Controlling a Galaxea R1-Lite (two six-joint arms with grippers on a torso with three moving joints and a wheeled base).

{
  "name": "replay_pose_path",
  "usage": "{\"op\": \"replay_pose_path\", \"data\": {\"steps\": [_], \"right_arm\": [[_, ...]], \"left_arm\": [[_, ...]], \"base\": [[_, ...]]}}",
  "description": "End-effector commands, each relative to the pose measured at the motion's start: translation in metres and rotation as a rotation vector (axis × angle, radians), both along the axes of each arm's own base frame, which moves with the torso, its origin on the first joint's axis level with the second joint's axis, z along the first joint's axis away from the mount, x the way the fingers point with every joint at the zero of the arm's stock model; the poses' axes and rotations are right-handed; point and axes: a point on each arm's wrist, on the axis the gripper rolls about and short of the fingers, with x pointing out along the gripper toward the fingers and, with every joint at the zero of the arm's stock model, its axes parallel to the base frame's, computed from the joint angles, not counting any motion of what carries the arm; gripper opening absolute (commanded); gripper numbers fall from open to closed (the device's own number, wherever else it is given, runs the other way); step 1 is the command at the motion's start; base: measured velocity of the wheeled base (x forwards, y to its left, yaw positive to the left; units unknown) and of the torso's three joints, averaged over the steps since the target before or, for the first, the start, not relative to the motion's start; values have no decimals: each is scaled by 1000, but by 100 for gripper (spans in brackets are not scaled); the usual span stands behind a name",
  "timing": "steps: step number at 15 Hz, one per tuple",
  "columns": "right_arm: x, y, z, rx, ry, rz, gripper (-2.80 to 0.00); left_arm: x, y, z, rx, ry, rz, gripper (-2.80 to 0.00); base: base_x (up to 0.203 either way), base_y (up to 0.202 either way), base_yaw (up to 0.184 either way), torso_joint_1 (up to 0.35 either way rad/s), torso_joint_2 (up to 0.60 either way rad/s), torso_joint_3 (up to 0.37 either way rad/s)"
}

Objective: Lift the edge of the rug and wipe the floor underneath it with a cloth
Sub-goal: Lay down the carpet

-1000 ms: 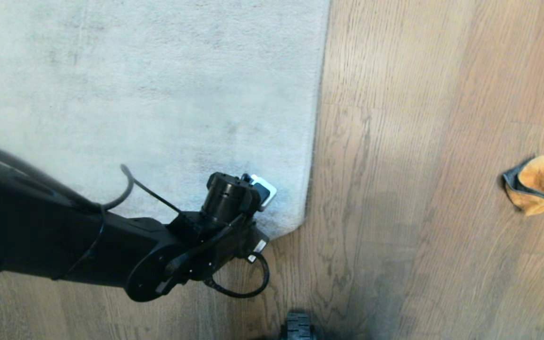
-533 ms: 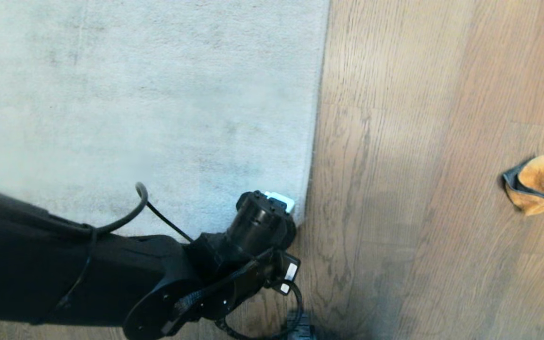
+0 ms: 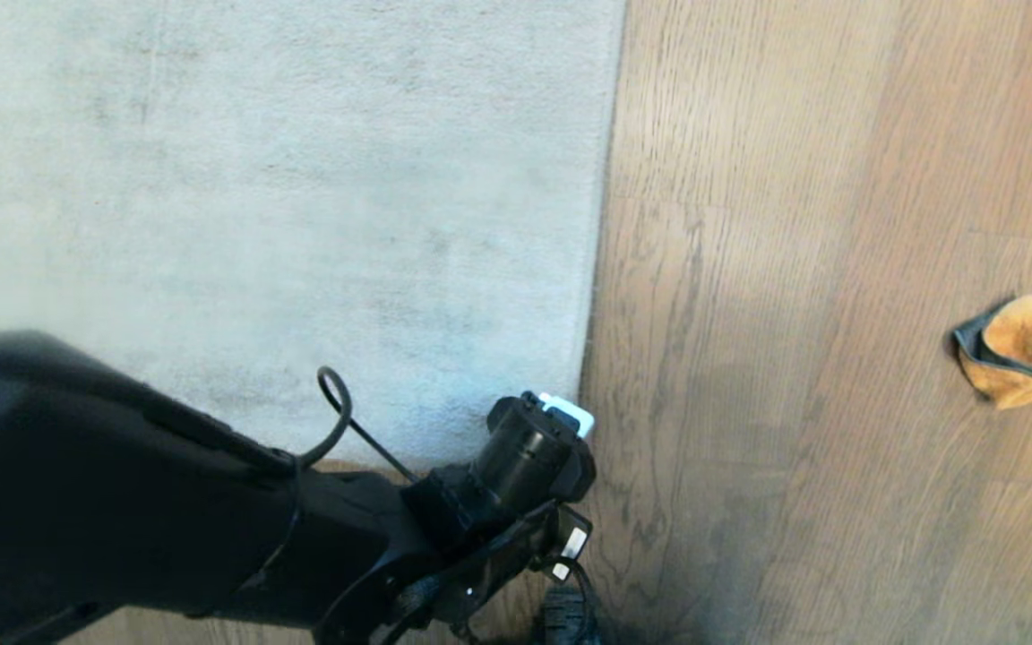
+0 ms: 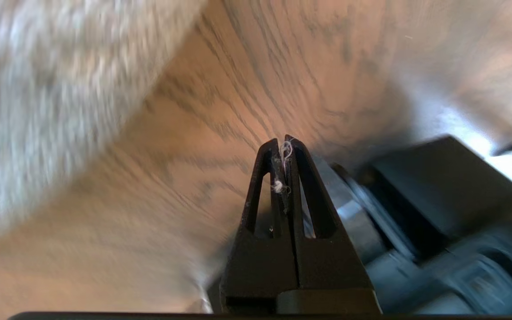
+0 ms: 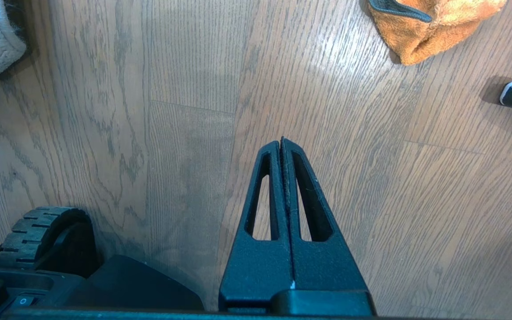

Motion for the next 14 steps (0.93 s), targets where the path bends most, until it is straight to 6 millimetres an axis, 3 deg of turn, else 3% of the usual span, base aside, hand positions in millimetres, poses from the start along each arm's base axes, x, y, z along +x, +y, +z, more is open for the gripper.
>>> {"op": "replay_pose_path", "data": {"steps": [1, 7, 14], "right_arm": [[0, 0, 0, -1, 1, 1, -280], [0, 0, 0, -1, 1, 1, -280], [0, 0, 0, -1, 2, 1, -280]], "left_arm": [[17, -2, -16, 64, -22, -14, -280], [44, 16, -12, 184, -128, -64, -280], [49, 35, 3, 263, -180, -94, -280]], "base": [[0, 0, 0, 0, 0, 0], [0, 0, 0, 0, 0, 0], [0, 0, 0, 0, 0, 0]]}}
